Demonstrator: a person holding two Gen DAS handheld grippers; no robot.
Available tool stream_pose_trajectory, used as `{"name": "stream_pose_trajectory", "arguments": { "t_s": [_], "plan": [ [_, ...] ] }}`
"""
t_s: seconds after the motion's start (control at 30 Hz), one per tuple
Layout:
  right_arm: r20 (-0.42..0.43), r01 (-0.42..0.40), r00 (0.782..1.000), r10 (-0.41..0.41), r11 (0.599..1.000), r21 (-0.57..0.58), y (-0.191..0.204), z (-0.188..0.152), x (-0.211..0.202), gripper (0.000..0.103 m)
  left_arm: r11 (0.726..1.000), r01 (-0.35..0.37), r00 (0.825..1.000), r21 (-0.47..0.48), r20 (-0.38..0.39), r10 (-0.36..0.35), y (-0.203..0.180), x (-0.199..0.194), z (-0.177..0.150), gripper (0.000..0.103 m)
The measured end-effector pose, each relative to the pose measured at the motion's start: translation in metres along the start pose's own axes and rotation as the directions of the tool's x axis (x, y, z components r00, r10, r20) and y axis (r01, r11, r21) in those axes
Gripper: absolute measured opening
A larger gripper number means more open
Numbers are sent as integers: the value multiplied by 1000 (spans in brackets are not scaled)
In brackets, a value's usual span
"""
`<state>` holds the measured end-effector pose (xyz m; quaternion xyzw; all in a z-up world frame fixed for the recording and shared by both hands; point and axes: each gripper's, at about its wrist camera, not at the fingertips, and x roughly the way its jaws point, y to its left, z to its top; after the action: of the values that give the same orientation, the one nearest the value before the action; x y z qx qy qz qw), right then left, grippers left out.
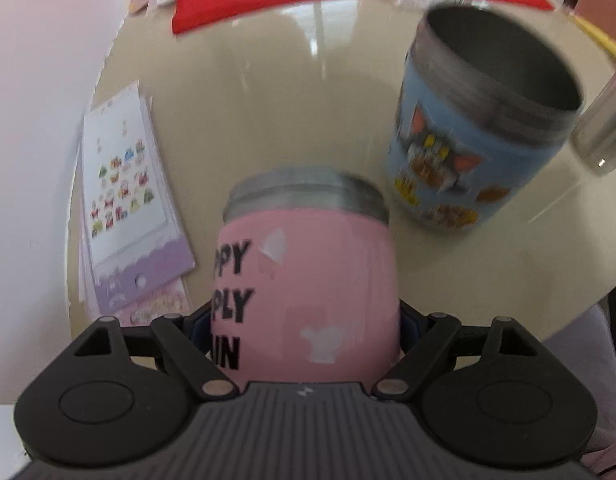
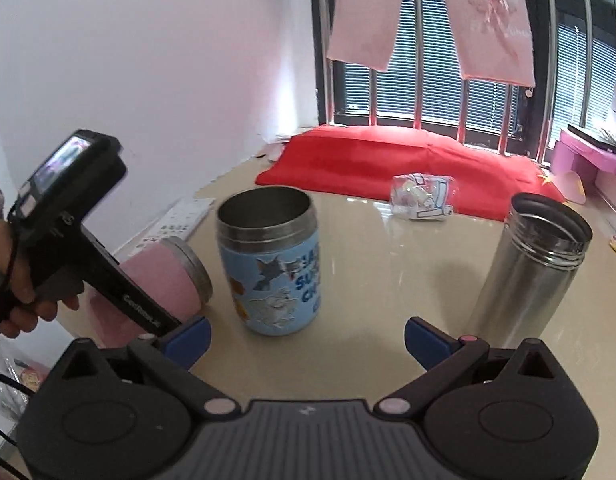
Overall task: Flip cup upright
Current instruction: 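Lower the pink cup onto the table on its side and open the left tool, then close the right tool around the body of the lying pink cup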
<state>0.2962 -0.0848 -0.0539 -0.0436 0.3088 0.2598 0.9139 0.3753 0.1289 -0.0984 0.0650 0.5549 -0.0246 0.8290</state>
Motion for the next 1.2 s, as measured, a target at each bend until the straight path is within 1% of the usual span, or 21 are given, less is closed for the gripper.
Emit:
{"name": "stream_pose_trajectory", "arguments": {
  "t_s": [0.03, 0.07, 0.13, 0.2, 0.23, 0.3, 0.37, 0.43, 0.5, 0.57, 0.6, 0.63, 0.73, 0.8, 0.9, 0.97, 1.07, 1.13, 1.2],
  "plan": [
    [0, 3, 1000, -3, 1000, -1, 0, 1, 1, 103, 1000, 11, 1000, -2, 29, -11, 0, -7, 0, 92],
    [1, 4, 1000, -4, 1000, -6, 0, 1, 1, 103, 1000, 18, 998, -4, 63, -18, 2, -17, -2, 100],
    [4, 4, 1000, -4, 1000, -15, 4, 3, 1, 103, 1000, 3, 991, 0, 132, -3, 4, -38, -8, 103],
    [7, 3, 1000, -3, 1000, -22, 10, 5, 0, 103, 1000, -15, 977, 2, 212, 14, 8, -64, -22, 103],
    [9, 2, 1000, -2, 1000, -22, 13, 5, -1, 103, 1000, -24, 968, -8, 249, 25, 10, -76, -32, 103],
    [14, 2, 1000, -2, 1000, -24, 23, 5, -4, 103, 999, -30, 943, -34, 330, 40, 17, -99, -57, 103],
    [14, 2, 1000, -2, 1000, -25, 35, 5, -6, 103, 997, -8, 917, -73, 397, 37, 25, -114, -81, 103],
    [8, 0, 1000, 0, 1000, -28, 49, 3, -7, 103, 992, 23, 898, -124, 438, 34, 32, -124, -108, 103],
    [-2, -4, 1000, 4, 999, -34, 62, 1, -8, 103, 982, 64, 889, -176, 458, 24, 42, -124, -127, 103],
    [-12, -5, 1000, 5, 999, -42, 76, 0, -8, 103, 973, 106, 885, -206, 467, 2, 52, -120, -143, 103],
    [-19, -4, 1000, 3, 999, -48, 84, 1, -7, 103, 971, 115, 883, -211, 469, -3, 56, -119, -149, 103],
    [-26, -2, 1000, 1, 999, -52, 91, 2, -7, 103, 970, 118, 882, -212, 471, -4, 59, -118, -155, 103],
    [-35, 2, 999, -5, 997, -73, 110, 6, -6, 103, 972, 96, 877, -214, 480, 19, 67, -118, -166, 103],
    [-37, 9, 999, -12, 996, -84, 121, 10, -4, 103, 969, 105, 875, -224, 484, 17, 75, -116, -171, 103],
    [-60, 6, 998, -10, 998, -65, 132, 18, 4, 103, 968, 98, 875, -229, 483, 26, 85, -113, -180, 103],
    [-93, 1, 996, -2, 1000, -8, 138, 27, 17, 103, 971, 86, 878, -224, 478, 33, 92, -108, -183, 103],
    [-155, 3, 988, 17, 992, 125, 143, 42, 45, 103, 971, 75, 885, -228, 464, 40, 99, -102, -185, 103],
    [-201, 32, 980, 7, 981, 190, 148, 47, 68, 103, 970, 73, 889, -232, 455, 42, 105, -100, -188, 103],
    [-245, 85, 969, -29, 972, 219, 154, 49, 88, 103, 967, 74, 892, -243, 450, 45, 112, -98, -190, 103]
  ]
}}
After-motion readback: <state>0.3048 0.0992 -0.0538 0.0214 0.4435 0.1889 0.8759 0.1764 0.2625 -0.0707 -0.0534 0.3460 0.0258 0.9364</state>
